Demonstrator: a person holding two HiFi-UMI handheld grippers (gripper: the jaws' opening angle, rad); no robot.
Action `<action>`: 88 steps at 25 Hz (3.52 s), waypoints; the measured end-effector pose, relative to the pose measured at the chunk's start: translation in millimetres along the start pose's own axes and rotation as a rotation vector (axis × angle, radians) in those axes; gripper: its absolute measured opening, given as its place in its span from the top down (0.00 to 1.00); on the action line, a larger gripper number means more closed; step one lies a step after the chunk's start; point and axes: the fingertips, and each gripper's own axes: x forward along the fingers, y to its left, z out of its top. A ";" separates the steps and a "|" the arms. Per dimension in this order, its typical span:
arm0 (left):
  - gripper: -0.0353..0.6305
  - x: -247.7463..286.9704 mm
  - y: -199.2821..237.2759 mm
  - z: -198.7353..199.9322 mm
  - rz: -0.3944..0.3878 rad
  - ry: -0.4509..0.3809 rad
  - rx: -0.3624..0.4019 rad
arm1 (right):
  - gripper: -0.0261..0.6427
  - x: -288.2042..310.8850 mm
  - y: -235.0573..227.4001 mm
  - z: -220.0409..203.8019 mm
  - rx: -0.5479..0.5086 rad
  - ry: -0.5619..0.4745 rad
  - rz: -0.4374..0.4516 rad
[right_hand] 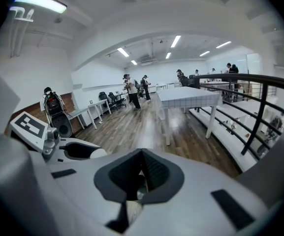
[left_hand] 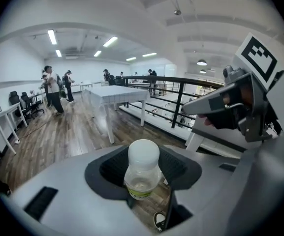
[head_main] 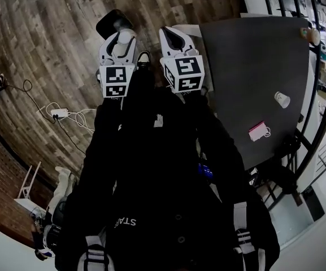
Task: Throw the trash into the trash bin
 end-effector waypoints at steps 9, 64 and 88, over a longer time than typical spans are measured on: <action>0.66 64.4 37.0 -93.7 0.039 0.065 -0.058 | 0.94 87.8 -7.7 -69.9 0.001 0.081 0.046; 0.65 257.5 79.1 -402.7 0.100 0.292 -0.243 | 0.94 293.0 -5.7 -319.1 -0.017 0.332 0.192; 0.93 166.5 67.6 -224.4 0.132 0.108 -0.228 | 0.94 214.1 -8.2 -202.0 -0.009 0.237 0.152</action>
